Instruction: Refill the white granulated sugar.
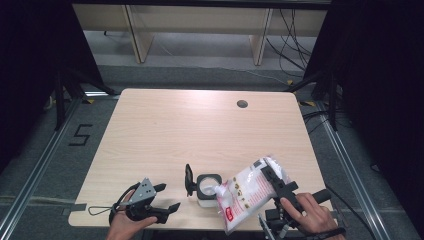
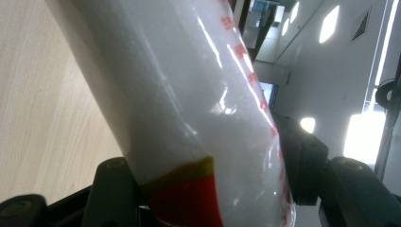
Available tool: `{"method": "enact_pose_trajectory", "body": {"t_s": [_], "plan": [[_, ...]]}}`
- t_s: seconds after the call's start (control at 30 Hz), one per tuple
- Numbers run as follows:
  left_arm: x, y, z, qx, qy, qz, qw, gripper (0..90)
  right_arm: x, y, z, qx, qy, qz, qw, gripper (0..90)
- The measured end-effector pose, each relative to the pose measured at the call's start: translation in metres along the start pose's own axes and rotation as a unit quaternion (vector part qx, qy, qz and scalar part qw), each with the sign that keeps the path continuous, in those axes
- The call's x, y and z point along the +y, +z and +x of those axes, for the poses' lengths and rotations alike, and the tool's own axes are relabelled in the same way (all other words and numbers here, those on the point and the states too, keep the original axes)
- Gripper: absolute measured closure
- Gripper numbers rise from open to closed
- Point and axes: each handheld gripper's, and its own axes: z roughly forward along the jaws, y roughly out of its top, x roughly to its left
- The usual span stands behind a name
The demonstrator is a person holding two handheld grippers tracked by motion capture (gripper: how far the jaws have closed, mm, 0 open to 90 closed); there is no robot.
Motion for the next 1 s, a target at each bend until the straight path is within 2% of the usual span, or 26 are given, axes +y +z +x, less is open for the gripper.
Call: {"method": "enact_pose_trajectory", "body": {"t_s": [0.03, 0.1, 0.17, 0.2, 0.23, 0.3, 0.33, 0.37, 0.43, 0.47, 0.5, 0.53, 0.6, 0.63, 0.67, 0.7, 0.73, 0.77, 0.8, 0.83, 0.87, 1.0], "plan": [[-0.0004, 0.0001, -0.0008, 0.001, -0.008, 0.001, 1.0000, 18.5, 0.0002, -0.0005, -0.0002, 0.001, -0.001, 0.004, 1.0000, 44.2], [-0.0002, 0.0003, -0.0009, 0.001, -0.009, -0.001, 1.0000, 18.4, -0.0001, -0.0003, -0.0002, 0.001, -0.002, 0.002, 1.0000, 44.2], [0.0004, -0.0003, 0.0007, 0.000, 0.006, 0.000, 1.0000, 18.4, -0.0006, -0.0007, 0.0021, 0.006, 0.014, 0.008, 0.9999, 44.2], [0.0004, -0.0003, 0.0007, 0.000, 0.006, 0.000, 1.0000, 18.4, -0.0006, -0.0007, 0.0021, 0.006, 0.014, 0.008, 0.9999, 44.2], [-0.0002, 0.0000, -0.0009, 0.001, -0.009, 0.000, 1.0000, 18.4, -0.0013, 0.0004, 0.0016, 0.002, 0.010, 0.000, 0.9999, 44.2], [-0.0002, -0.0001, -0.0008, 0.001, -0.009, 0.000, 1.0000, 18.5, -0.0016, 0.0001, 0.0031, 0.006, 0.019, 0.004, 0.9998, 44.2], [-0.0002, 0.0001, -0.0009, 0.001, -0.010, -0.001, 0.9999, 18.5, -0.0016, 0.0002, 0.0029, 0.006, 0.018, 0.004, 0.9998, 44.2], [-0.0002, 0.0001, -0.0008, 0.001, -0.010, -0.001, 1.0000, 18.5, -0.0019, 0.0007, 0.0011, 0.001, 0.006, -0.002, 1.0000, 44.3], [-0.0002, 0.0001, -0.0009, 0.001, -0.009, 0.000, 1.0000, 18.5, -0.0020, 0.0008, 0.0013, 0.002, 0.007, -0.002, 1.0000, 44.3], [-0.0001, -0.0002, -0.0008, 0.001, -0.007, 0.000, 1.0000, 18.5, -0.0019, 0.0007, 0.0013, 0.001, 0.007, -0.002, 1.0000, 44.3], [0.0005, -0.0004, 0.0008, 0.000, 0.006, 0.000, 1.0000, 18.4, -0.0018, 0.0006, 0.0013, 0.001, 0.007, -0.002, 1.0000, 44.3], [-0.0001, -0.0003, -0.0009, 0.001, -0.008, 0.000, 1.0000, 18.4, -0.0018, 0.0006, 0.0012, 0.001, 0.007, -0.001, 1.0000, 44.3], [-0.0001, -0.0004, -0.0009, 0.003, -0.008, 0.000, 1.0000, 18.4, -0.0019, 0.0007, 0.0013, 0.002, 0.007, -0.002, 1.0000, 44.3], [0.0005, -0.0006, 0.0007, 0.002, 0.006, 0.000, 1.0000, 18.5, -0.0020, 0.0007, 0.0014, 0.002, 0.007, -0.002, 1.0000, 44.3], [0.0001, -0.0004, -0.0001, 0.001, -0.002, 0.000, 1.0000, 18.5, -0.0024, 0.0015, 0.0025, -0.005, 0.012, -0.008, 0.9999, 44.3], [-0.0002, -0.0002, -0.0009, 0.001, -0.009, 0.000, 1.0000, 18.5, -0.0030, 0.0013, 0.0045, 0.000, 0.024, -0.004, 0.9997, 44.4], [-0.0002, -0.0002, -0.0008, 0.001, -0.009, 0.000, 1.0000, 18.5, -0.0033, 0.0013, 0.0037, 0.005, 0.020, -0.002, 0.9998, 44.3], [-0.0001, -0.0003, -0.0008, 0.001, -0.009, 0.000, 1.0000, 18.5, -0.0032, -0.0002, 0.0048, 0.015, 0.029, 0.012, 0.9994, 44.4], [0.0001, -0.0008, -0.0004, 0.002, -0.005, 0.000, 1.0000, 18.5, -0.0032, -0.0005, 0.0043, 0.013, 0.026, 0.012, 0.9995, 44.4], [0.0005, -0.0010, 0.0006, 0.000, 0.004, 0.000, 1.0000, 18.5, -0.0034, 0.0008, 0.0015, 0.008, 0.008, 0.001, 0.9999, 44.5], [0.0003, -0.0011, -0.0001, 0.002, -0.003, 0.000, 1.0000, 18.5, -0.0036, 0.0010, 0.0017, 0.008, 0.009, 0.001, 0.9999, 44.5], [0.0005, -0.0010, 0.0006, 0.001, 0.004, 0.000, 1.0000, 18.5, -0.0037, 0.0011, 0.0019, 0.008, 0.008, 0.000, 0.9999, 44.6]]}}
